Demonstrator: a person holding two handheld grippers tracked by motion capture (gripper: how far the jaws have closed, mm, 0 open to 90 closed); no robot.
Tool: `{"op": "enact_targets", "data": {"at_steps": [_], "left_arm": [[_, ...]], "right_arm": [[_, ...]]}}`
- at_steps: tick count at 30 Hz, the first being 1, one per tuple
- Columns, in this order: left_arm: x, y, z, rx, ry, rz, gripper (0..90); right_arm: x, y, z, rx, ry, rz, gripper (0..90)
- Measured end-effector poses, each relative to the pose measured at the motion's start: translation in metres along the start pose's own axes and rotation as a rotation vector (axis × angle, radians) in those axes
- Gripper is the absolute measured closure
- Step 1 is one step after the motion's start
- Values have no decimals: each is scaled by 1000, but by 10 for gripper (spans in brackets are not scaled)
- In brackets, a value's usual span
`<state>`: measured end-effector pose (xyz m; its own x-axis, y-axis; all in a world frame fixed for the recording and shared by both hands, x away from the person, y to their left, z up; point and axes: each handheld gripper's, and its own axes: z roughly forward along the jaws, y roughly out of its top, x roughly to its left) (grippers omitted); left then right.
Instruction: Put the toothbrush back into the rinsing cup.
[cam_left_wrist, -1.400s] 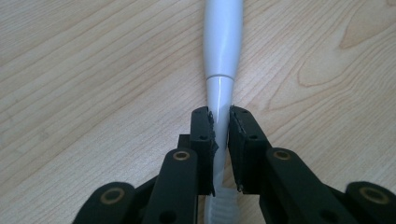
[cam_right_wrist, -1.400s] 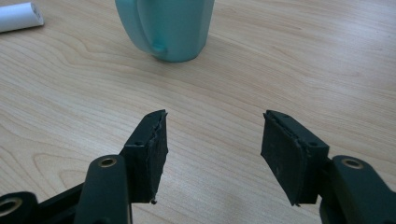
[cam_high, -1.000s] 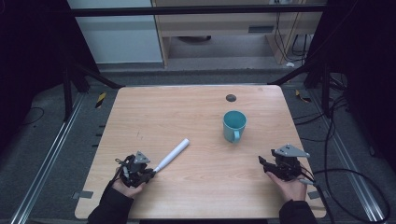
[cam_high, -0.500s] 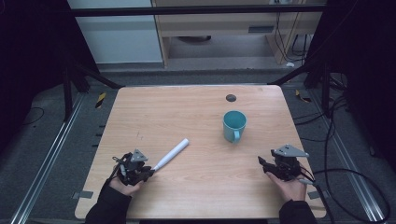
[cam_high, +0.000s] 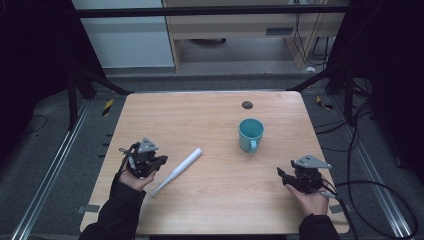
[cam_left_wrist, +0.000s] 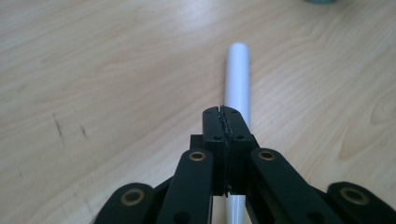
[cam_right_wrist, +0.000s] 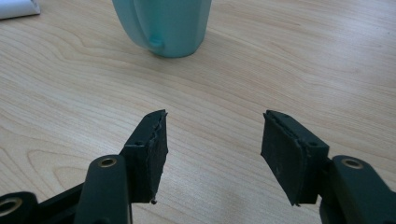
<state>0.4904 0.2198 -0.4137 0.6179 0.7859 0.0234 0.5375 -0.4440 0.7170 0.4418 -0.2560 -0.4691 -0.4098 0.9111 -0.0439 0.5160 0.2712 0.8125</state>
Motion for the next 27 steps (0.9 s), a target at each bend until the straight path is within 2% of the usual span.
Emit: {"op": "enact_targets", "data": {"at_steps": [4, 7, 13, 14, 17, 22, 27], "left_arm": [[7, 16, 19, 11, 12, -12, 898], [12, 24, 42, 5, 13, -32, 899], [13, 24, 63, -3, 18, -45, 900], [12, 23, 70, 10, 20, -43, 900], [12, 21, 77, 32, 9, -49, 900], [4, 20, 92, 88, -15, -24, 900], [-2, 22, 101, 105, -24, -12, 900]], "right_arm": [[0, 0, 0, 1, 1, -2, 406], [-1, 0, 0, -1, 2, -1, 407], [0, 0, 1, 4, 6, 2, 407], [0, 0, 1, 3, 5, 2, 407], [0, 0, 1, 3, 6, 3, 407], [0, 0, 2, 6, 8, 2, 408], [0, 0, 2, 7, 7, 0, 408]]}}
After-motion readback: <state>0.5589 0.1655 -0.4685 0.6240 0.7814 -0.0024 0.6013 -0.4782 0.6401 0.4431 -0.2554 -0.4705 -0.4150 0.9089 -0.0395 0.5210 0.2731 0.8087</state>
